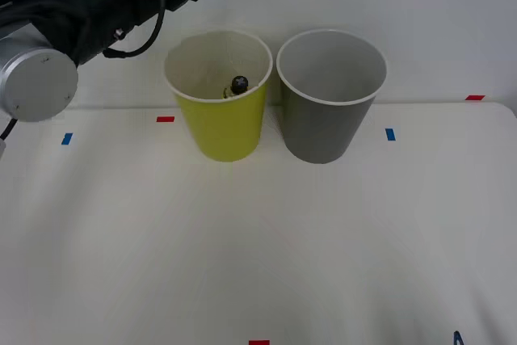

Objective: Put cans in the gray bin and PET bottles in the light green bin.

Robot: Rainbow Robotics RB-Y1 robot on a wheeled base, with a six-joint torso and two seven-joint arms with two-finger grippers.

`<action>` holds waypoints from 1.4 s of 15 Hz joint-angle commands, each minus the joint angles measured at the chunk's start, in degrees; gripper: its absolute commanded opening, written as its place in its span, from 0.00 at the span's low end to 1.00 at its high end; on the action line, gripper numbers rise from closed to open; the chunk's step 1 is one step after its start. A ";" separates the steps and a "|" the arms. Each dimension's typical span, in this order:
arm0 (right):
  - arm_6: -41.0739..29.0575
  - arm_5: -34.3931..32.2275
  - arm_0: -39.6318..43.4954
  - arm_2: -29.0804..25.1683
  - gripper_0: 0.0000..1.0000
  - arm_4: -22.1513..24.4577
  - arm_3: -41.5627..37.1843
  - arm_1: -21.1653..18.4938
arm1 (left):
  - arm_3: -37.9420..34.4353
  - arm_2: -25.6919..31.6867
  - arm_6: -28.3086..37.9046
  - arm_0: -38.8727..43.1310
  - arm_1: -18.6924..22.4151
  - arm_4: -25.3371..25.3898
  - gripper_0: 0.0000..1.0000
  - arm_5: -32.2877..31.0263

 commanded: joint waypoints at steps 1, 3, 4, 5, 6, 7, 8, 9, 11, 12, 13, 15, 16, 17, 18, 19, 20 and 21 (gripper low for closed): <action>0.00 0.00 0.00 0.00 1.00 0.00 0.00 0.00 | -10.19 4.47 -0.46 11.72 -0.84 -1.04 1.00 0.22; 0.00 0.00 0.00 0.00 1.00 0.00 0.00 0.00 | -15.82 5.44 -0.73 20.33 -1.63 -2.00 1.00 0.13; 0.00 0.00 0.00 0.00 1.00 0.00 0.00 0.00 | -17.93 5.88 -0.81 24.20 -2.07 -2.44 1.00 0.04; 0.00 0.00 0.00 0.00 1.00 0.00 0.00 0.00 | -19.68 6.05 -1.25 27.98 -2.16 -3.59 1.00 0.04; 0.00 0.00 0.00 0.00 1.00 0.00 0.00 0.00 | -21.27 6.58 -1.52 31.93 -2.16 -3.76 1.00 -0.05; 0.00 0.00 0.00 0.00 1.00 0.00 0.00 0.00 | -22.58 6.58 -1.69 35.62 -2.16 -3.67 1.00 -1.01; 0.00 0.00 0.00 0.00 1.00 0.00 0.00 0.00 | -23.37 6.58 -1.87 38.61 -2.34 -3.67 1.00 -1.89; 0.00 0.00 0.00 0.00 1.00 0.00 0.00 0.00 | -23.99 6.58 -2.13 41.16 -2.60 -3.76 1.00 -2.42; 0.00 0.00 0.00 0.00 1.00 0.00 0.00 0.00 | -25.13 6.58 -2.48 46.44 -3.92 -3.76 1.00 -3.65; 0.00 0.00 0.00 0.00 1.00 0.00 0.00 0.00 | -25.84 6.49 -2.92 49.86 -6.38 -3.76 1.00 -5.14; 0.00 0.00 0.00 0.00 1.00 0.00 0.00 0.00 | -26.54 6.05 -4.07 52.68 -9.54 -4.38 1.00 -5.58; 0.00 0.00 0.00 0.00 1.00 0.00 0.00 0.00 | -27.42 6.05 -9.78 56.81 -15.61 -4.46 1.00 -6.20; 0.00 0.00 0.00 0.00 1.00 0.00 0.00 0.00 | -27.51 6.05 -13.38 58.48 -18.68 -2.71 1.00 -6.29; 0.00 0.00 0.00 0.00 1.00 0.00 0.00 0.00 | -27.42 5.44 -14.70 59.62 -19.47 -2.27 1.00 -7.08; 0.00 0.00 0.00 0.00 1.00 0.00 0.00 0.00 | -27.15 4.21 -14.52 60.59 -19.30 -3.15 1.00 -8.84; 0.00 0.00 0.00 0.00 1.00 0.00 0.00 0.00 | -25.84 2.10 -14.26 62.34 -18.07 -5.08 1.00 -12.79; 0.00 0.00 0.00 0.00 1.00 0.00 0.00 0.00 | -23.81 -0.10 -13.82 63.49 -16.57 -6.84 1.00 -17.10; 0.00 0.00 0.00 0.00 1.00 0.00 0.00 0.00 | -21.62 -1.68 -13.47 64.36 -15.87 -8.07 1.00 -21.14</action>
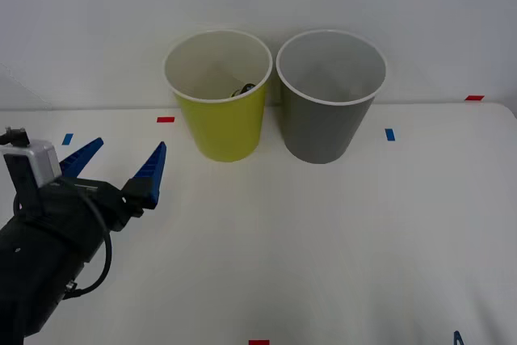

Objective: Put cans in the gray bin and PET bottles in the light green bin.

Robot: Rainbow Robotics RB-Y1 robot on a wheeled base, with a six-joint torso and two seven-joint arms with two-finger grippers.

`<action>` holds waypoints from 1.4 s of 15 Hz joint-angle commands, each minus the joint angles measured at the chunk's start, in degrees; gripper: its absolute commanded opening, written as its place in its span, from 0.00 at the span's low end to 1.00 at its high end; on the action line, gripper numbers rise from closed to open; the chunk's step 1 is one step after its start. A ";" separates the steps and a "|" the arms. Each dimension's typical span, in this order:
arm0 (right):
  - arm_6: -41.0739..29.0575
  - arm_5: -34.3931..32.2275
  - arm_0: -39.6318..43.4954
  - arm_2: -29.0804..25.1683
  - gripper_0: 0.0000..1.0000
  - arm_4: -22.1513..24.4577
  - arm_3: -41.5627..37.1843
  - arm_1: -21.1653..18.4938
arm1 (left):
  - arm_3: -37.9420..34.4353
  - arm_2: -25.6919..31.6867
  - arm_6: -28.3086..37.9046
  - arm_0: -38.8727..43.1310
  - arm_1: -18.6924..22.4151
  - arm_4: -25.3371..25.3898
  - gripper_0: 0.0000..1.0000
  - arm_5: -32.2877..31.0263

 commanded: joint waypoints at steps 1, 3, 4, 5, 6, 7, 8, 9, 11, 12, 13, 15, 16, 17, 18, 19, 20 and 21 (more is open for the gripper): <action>0.00 0.00 0.00 0.00 1.00 0.00 0.00 0.00 | 6.72 -5.73 1.19 3.74 3.29 -4.10 1.00 -12.71; 0.00 0.00 0.00 0.00 1.00 0.00 0.00 0.00 | 9.62 -7.75 1.72 5.41 5.49 -4.80 1.00 -18.34; 0.00 0.00 0.00 0.00 1.00 0.00 0.00 0.00 | 11.12 -8.81 1.90 6.72 6.63 -5.24 1.00 -21.59; 0.00 0.00 0.00 0.00 1.00 0.00 0.00 0.00 | 12.70 -10.04 2.16 7.96 7.77 -5.59 1.00 -24.93; 0.00 0.00 0.00 0.00 1.00 0.00 0.00 0.00 | 13.93 -10.83 2.34 9.10 8.39 -5.85 1.00 -27.48; 0.00 0.00 0.00 0.00 1.00 0.00 0.00 0.00 | 15.16 -11.44 2.34 10.06 8.92 -6.21 1.00 -29.59; 0.00 0.00 0.00 0.00 1.00 0.00 0.00 0.00 | 16.65 -12.32 2.43 11.12 9.44 -6.56 1.00 -32.23; 0.00 0.00 0.00 0.00 1.00 0.00 0.00 0.00 | 17.97 -13.29 2.43 12.00 9.71 -6.82 1.00 -34.77; 0.00 0.00 0.00 0.00 1.00 0.00 0.00 0.00 | 20.70 -14.52 2.25 13.49 9.88 -7.35 1.00 -37.50; 0.00 0.00 0.00 0.00 1.00 0.00 0.00 0.00 | 20.87 -14.52 2.34 14.46 10.24 -7.26 1.00 -37.50; 0.00 0.00 0.00 0.00 1.00 0.00 0.00 0.00 | 20.87 -14.61 2.25 15.43 10.24 -7.52 1.00 -37.50; 0.00 0.00 0.00 0.00 1.00 0.00 0.00 0.00 | 20.87 -15.13 2.07 17.89 10.15 -7.79 1.00 -38.03; 0.00 0.00 0.00 0.00 1.00 0.00 0.00 0.00 | 20.87 -16.01 1.90 19.21 10.24 -7.96 1.00 -39.26; 0.00 0.00 0.00 0.00 1.00 0.00 0.00 0.00 | 20.87 -16.54 1.46 20.44 10.24 -8.58 1.00 -40.49; 0.00 0.00 0.00 0.00 1.00 0.00 0.00 0.00 | 20.96 -16.89 1.11 21.84 10.32 -11.66 1.00 -41.63; 0.00 0.00 0.00 0.00 1.00 0.00 0.00 0.00 | 21.66 -16.89 1.63 23.16 10.32 -15.52 1.00 -42.95; 0.00 0.00 0.00 0.00 1.00 0.00 0.00 0.00 | 23.25 -16.89 2.34 23.69 9.97 -17.46 1.00 -45.50; 0.00 0.00 0.00 0.00 1.00 0.00 0.00 0.00 | 24.65 -16.63 2.86 23.86 9.71 -18.77 1.00 -47.61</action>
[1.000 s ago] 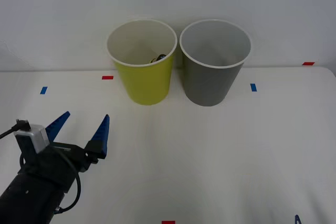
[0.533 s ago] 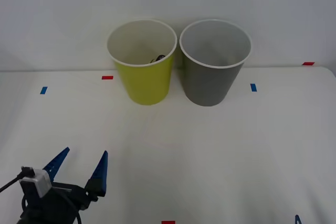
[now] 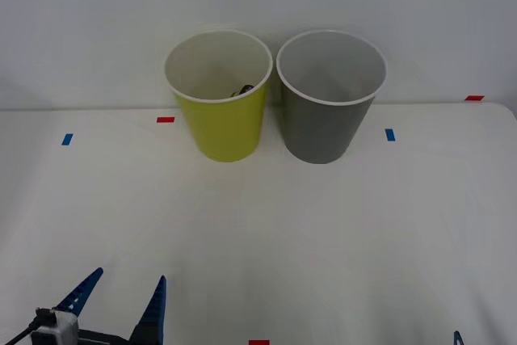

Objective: Put cans in the gray bin and PET bottles in the light green bin.

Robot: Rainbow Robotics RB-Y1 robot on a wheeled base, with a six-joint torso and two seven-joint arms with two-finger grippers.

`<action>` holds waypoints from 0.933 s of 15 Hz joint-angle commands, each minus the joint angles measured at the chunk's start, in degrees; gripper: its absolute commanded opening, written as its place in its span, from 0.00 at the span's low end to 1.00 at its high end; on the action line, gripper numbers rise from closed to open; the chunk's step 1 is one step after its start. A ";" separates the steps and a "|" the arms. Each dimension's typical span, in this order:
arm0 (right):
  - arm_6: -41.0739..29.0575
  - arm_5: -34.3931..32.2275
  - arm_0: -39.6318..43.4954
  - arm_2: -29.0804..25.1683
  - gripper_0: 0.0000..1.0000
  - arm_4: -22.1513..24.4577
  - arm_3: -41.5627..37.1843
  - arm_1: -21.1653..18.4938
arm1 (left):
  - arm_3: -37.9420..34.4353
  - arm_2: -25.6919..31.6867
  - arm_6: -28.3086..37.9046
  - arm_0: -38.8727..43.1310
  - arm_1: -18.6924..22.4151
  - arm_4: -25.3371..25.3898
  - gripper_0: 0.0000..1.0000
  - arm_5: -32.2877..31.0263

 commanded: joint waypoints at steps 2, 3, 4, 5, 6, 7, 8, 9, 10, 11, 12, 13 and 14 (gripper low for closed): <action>0.00 0.00 0.00 0.00 1.00 0.00 0.00 0.00 | 5.26 1.05 2.48 1.88 -1.77 -5.96 1.00 -8.02; 0.00 0.00 0.00 0.00 1.00 0.00 0.00 0.00 | 5.17 1.75 2.92 2.58 -2.21 -6.40 1.00 -8.37; 0.00 0.00 0.00 0.00 1.00 0.00 0.00 0.00 | 5.17 2.19 3.53 3.20 -2.29 -6.75 1.00 -9.25; 0.00 0.00 0.00 0.00 1.00 0.00 0.00 0.00 | 5.17 3.25 4.94 4.07 -2.29 -9.03 1.00 -10.30; 0.00 0.00 0.00 0.00 1.00 0.00 0.00 0.00 | 5.17 4.65 9.25 4.69 -2.47 -12.28 1.00 -11.09; 0.00 0.00 0.00 0.00 1.00 0.00 0.00 0.00 | 5.17 6.24 14.34 4.87 -2.64 -15.89 1.00 -11.45; 0.00 0.00 0.00 0.00 1.00 0.00 0.00 0.00 | 5.17 7.82 17.60 5.04 -2.91 -18.88 1.00 -11.89; 0.00 0.00 0.00 0.00 1.00 0.00 0.00 0.00 | 5.26 9.05 20.23 5.66 -3.52 -21.34 1.00 -12.76; 0.00 0.00 0.00 0.00 1.00 0.00 0.00 0.00 | 5.17 10.10 21.99 6.71 -4.23 -23.53 1.00 -14.08; 0.00 0.00 0.00 0.00 1.00 0.00 0.00 0.00 | 5.17 10.98 24.10 7.85 -5.63 -26.08 1.00 -15.40; 0.00 0.00 0.00 0.00 1.00 0.00 0.00 0.00 | 5.17 11.07 25.42 9.00 -6.95 -28.63 1.00 -16.37; 0.00 0.00 0.00 0.00 1.00 0.00 0.00 0.00 | 5.35 11.16 25.24 9.96 -8.09 -30.30 1.00 -16.72; 0.00 0.00 0.00 0.00 1.00 0.00 0.00 0.00 | 5.61 10.72 25.24 11.28 -9.68 -31.01 1.00 -17.42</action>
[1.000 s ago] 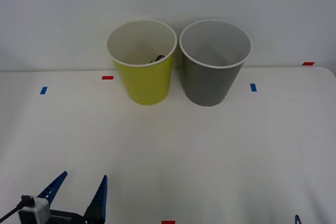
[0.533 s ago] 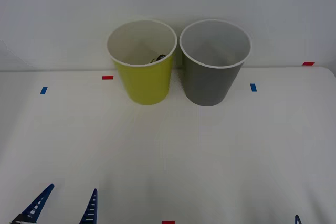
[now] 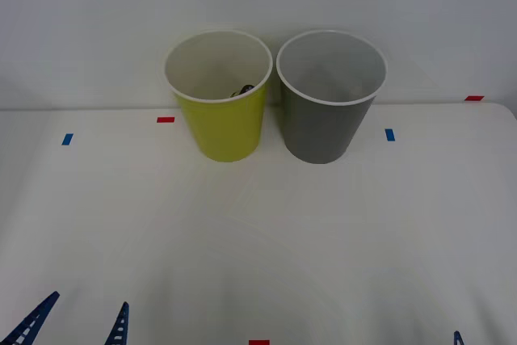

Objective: Put cans in the gray bin and PET bottles in the light green bin.

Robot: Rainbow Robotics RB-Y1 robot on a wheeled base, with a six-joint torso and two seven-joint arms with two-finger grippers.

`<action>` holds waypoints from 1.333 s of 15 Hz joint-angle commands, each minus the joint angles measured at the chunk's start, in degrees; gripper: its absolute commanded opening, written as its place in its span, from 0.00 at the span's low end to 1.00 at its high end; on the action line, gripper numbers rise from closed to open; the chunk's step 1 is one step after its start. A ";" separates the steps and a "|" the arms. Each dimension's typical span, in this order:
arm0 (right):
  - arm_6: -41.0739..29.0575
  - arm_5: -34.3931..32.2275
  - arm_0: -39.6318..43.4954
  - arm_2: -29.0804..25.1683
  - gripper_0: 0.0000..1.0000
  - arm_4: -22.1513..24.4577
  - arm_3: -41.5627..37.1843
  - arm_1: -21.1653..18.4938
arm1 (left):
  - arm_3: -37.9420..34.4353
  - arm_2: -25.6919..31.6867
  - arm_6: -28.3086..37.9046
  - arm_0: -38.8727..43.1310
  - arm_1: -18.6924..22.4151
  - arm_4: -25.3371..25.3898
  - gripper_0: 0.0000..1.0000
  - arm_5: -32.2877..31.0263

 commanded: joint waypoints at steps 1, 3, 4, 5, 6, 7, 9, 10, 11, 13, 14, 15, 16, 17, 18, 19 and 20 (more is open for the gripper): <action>0.00 0.00 0.00 0.00 1.00 0.00 0.00 0.00 | 0.32 -0.22 0.39 3.65 -4.34 -3.20 1.00 -1.61; 0.00 0.00 0.00 0.00 1.00 0.00 0.00 0.00 | 1.11 0.13 0.13 4.35 -6.27 -4.60 1.00 -2.49; 0.00 0.00 0.00 0.00 1.00 0.00 0.00 0.00 | 1.90 0.13 -0.05 4.27 -6.36 -4.95 1.00 -3.46; 0.00 0.00 0.00 0.00 1.00 0.00 0.00 0.00 | 1.99 0.04 -0.14 4.27 -6.27 -5.22 1.00 -3.55; 0.00 0.00 0.00 0.00 1.00 0.00 0.00 0.00 | 1.99 0.13 -0.22 4.35 -6.27 -5.31 1.00 -3.55; 0.00 0.00 0.00 0.00 1.00 0.00 0.00 0.00 | 1.99 0.04 -0.14 4.44 -6.27 -5.31 1.00 -3.55; 0.00 0.00 0.00 0.00 1.00 0.00 0.00 0.00 | 1.99 0.04 -0.22 4.71 -6.27 -5.31 1.00 -3.46; 0.00 0.00 0.00 0.00 1.00 0.00 0.00 0.00 | 1.90 0.04 -0.31 4.71 -6.27 -5.31 1.00 -3.37; 0.00 0.00 0.00 0.00 1.00 0.00 0.00 0.00 | 1.90 0.13 -0.31 4.71 -6.27 -5.48 1.00 -3.46; 0.00 0.00 0.00 0.00 1.00 0.00 0.00 0.00 | 1.90 0.13 -0.31 4.71 -6.27 -5.48 1.00 -3.46; 0.00 0.00 0.00 0.00 1.00 0.00 0.00 0.00 | 1.90 0.13 -0.31 4.71 -6.27 -5.48 1.00 -3.46; 0.00 0.00 0.00 0.00 1.00 0.00 0.00 0.00 | 1.90 0.13 -0.31 4.71 -6.27 -5.48 1.00 -3.46; 0.00 0.00 0.00 0.00 1.00 0.00 0.00 0.00 | 1.90 0.13 -0.31 4.71 -6.27 -5.48 1.00 -3.46; 0.00 0.00 0.00 0.00 1.00 0.00 0.00 0.00 | 1.90 0.13 -0.31 4.71 -6.27 -5.48 1.00 -3.46; 0.00 0.00 0.00 0.00 1.00 0.00 0.00 0.00 | 1.90 0.13 -0.31 4.71 -6.27 -5.48 1.00 -3.46; 0.00 0.00 0.00 0.00 1.00 0.00 0.00 0.00 | 1.90 0.13 -0.31 4.71 -6.27 -5.48 1.00 -3.46; 0.00 0.00 0.00 0.00 1.00 0.00 0.00 0.00 | 1.90 0.13 -0.31 4.71 -6.27 -5.48 1.00 -3.46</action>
